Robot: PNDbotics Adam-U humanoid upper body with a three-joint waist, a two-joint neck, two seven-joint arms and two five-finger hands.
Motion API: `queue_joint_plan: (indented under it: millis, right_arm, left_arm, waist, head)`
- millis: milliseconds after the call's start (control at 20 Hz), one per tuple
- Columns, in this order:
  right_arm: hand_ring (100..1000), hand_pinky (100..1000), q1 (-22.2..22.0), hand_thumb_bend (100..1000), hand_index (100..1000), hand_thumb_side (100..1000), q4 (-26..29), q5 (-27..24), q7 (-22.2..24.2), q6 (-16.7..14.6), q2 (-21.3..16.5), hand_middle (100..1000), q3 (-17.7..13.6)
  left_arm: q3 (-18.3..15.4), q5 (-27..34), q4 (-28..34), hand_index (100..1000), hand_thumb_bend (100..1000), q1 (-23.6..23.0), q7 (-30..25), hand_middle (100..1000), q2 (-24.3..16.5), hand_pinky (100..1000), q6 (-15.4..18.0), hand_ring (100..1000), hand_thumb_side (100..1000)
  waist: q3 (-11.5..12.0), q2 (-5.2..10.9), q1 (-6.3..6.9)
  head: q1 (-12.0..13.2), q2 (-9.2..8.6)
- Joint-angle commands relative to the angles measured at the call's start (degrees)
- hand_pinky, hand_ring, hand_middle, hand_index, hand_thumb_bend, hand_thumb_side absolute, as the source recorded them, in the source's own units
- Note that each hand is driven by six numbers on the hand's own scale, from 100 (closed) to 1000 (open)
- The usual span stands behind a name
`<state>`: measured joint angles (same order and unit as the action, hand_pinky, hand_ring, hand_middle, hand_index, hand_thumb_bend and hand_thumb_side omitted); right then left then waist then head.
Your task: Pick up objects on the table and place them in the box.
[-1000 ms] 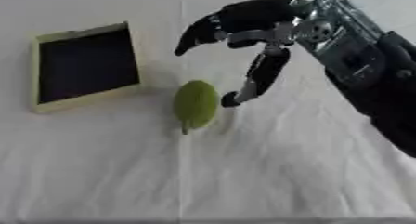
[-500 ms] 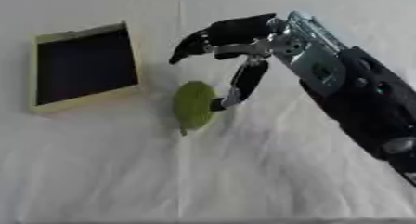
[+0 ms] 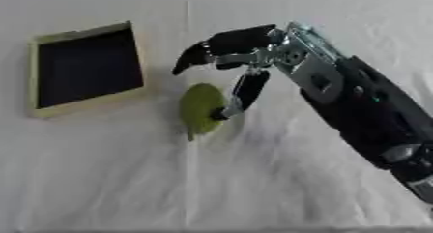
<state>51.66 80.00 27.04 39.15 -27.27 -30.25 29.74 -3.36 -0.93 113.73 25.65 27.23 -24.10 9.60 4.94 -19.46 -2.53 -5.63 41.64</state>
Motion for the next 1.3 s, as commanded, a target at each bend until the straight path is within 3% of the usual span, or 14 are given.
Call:
queue_joint_plan:
  millis: [50, 400, 450, 700, 750, 1000, 1300]
  right_arm:
    - [903, 851, 0.49, 447, 939, 187, -1.04, 0.32, 8.37, -7.65, 0.08, 882, 0.11]
    - [887, 843, 0.00, 432, 880, 127, -2.91, 0.66, 10.80, -9.05, 0.76, 824, 0.63]
    - [869, 835, -0.02, 417, 828, 100, -2.96, 0.68, 10.63, -9.14, 0.69, 780, 0.48]
    - [869, 835, -0.08, 417, 828, 100, -3.10, 0.92, 9.69, -9.40, 0.55, 780, 0.35]
    - [773, 784, -0.21, 227, 703, 100, -3.19, 0.84, 9.51, -9.33, 0.69, 648, 0.19]
    - [705, 748, -0.86, 106, 626, 189, -3.99, -2.52, 6.92, -7.33, 0.80, 566, 0.08]
    - [660, 721, -1.49, 100, 584, 216, 1.20, -7.32, 6.93, -6.02, -0.81, 527, -0.44]
  left_arm:
    - [-0.29, 0.19, 0.86, 711, 153, 0.85, -0.07, 617, -0.74, 747, 0.15, 793, 575]
    - [-0.42, 0.09, 0.86, 711, 155, 0.98, 0.07, 617, -0.67, 748, 0.31, 793, 573]
    - [-0.43, 0.08, 0.86, 711, 155, 0.98, 0.09, 617, -0.69, 748, 0.32, 793, 572]
    - [-0.46, 0.04, 0.86, 711, 155, 0.97, 0.12, 617, -0.71, 748, 0.35, 793, 572]
    - [-0.48, 0.03, 0.86, 711, 155, 0.97, 0.13, 618, -0.71, 749, 0.35, 793, 571]
    - [-0.62, -0.06, 0.86, 711, 152, 0.99, 0.25, 618, -0.71, 749, 0.35, 793, 571]
    - [-0.70, -0.17, 0.86, 711, 149, 0.87, 0.35, 618, -0.81, 749, 0.30, 794, 573]
  waist:
    - [0.06, 0.95, 0.30]
    - [0.11, 0.93, 0.19]
    - [0.09, 0.95, 0.17]
    - [0.07, 0.98, 0.14]
    - [0.05, 0.99, 0.14]
    - [0.06, 1.04, 0.12]
    - [-0.07, 1.07, 0.02]
  head:
    - [-0.11, -0.76]
    - [-0.23, -0.78]
    - [-0.20, -0.74]
    - [-0.17, -0.70]
    - [-0.18, -0.64]
    - [-0.24, -0.35]
    - [-0.12, -0.07]
